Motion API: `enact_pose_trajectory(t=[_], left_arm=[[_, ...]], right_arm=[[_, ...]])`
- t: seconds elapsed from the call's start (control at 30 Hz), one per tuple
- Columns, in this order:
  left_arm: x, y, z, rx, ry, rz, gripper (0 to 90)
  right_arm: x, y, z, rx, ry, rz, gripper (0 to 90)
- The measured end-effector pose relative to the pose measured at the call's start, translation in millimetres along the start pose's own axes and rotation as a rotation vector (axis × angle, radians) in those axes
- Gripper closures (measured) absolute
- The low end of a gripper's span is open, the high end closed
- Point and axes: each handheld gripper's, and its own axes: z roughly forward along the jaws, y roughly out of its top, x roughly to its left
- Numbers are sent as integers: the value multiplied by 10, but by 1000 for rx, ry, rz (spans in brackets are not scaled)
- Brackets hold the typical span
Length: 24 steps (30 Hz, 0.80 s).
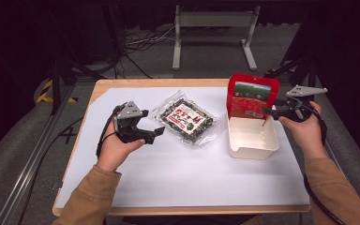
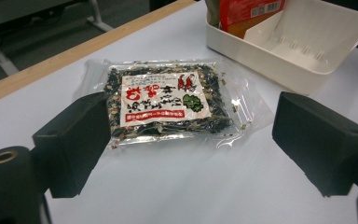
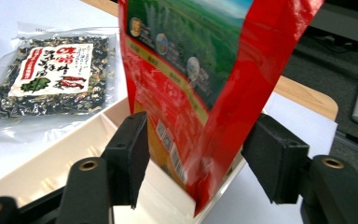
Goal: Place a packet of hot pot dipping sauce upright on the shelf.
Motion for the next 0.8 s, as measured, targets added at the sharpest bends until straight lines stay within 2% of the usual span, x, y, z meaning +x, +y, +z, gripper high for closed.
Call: enact_pose_trajectory(t=[0.17,0.27,0.33,0.4,0.53,0.7,0.8], left_arm=[[27,-4,7,8,0,-6,75],[55,-8,2,17,2,-27,49],[63,-13,-5,19,3,-28,35],[77,-22,-10,20,-5,-23,31],[110,-37,-22,31,1,-16,51],[128,-50,-45,52,8,-26,104],[152,-53,-55,60,13,-29,124]], right_arm=[[110,1,-134,4,-26,-15,364],[168,0,-222,-10,-48,-4,355],[208,-4,-282,-13,-72,-3,351],[235,-9,-306,-16,-71,-6,351],[354,-40,-375,-53,-31,4,351],[465,-89,-420,-94,16,25,367],[546,-113,-451,-83,26,21,384]])
